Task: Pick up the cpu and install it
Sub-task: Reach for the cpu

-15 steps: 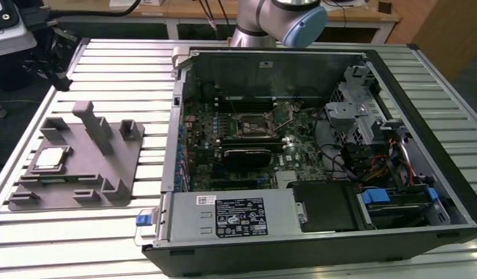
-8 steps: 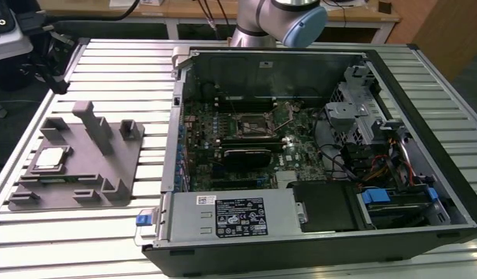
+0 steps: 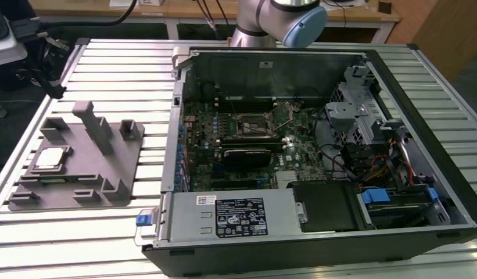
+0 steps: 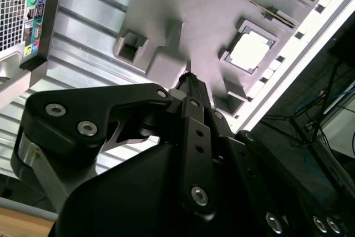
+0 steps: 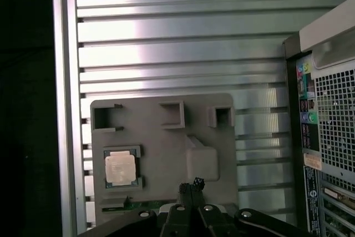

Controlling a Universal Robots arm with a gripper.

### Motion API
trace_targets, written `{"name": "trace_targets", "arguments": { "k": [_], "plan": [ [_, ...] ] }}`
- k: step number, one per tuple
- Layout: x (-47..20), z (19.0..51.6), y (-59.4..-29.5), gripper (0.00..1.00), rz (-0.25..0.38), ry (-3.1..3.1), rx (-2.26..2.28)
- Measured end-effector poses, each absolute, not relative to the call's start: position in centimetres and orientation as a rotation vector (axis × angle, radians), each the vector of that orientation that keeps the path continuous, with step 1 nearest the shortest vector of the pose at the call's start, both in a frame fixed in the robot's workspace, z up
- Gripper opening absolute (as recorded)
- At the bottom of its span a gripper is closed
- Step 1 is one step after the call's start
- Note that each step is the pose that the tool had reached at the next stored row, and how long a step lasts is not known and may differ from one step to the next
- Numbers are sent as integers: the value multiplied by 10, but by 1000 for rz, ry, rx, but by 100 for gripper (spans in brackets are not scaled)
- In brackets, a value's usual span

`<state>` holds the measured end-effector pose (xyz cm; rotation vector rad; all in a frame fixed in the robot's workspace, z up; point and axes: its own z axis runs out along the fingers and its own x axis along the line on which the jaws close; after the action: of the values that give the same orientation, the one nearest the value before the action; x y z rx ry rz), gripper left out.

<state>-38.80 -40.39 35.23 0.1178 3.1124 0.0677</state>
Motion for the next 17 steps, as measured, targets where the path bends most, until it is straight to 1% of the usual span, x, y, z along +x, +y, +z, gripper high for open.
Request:
{"name": "trace_targets", "arguments": {
  "k": [17],
  "plan": [
    [-406, 339, -409, 11, 68, 3112, 118]
  ]
}}
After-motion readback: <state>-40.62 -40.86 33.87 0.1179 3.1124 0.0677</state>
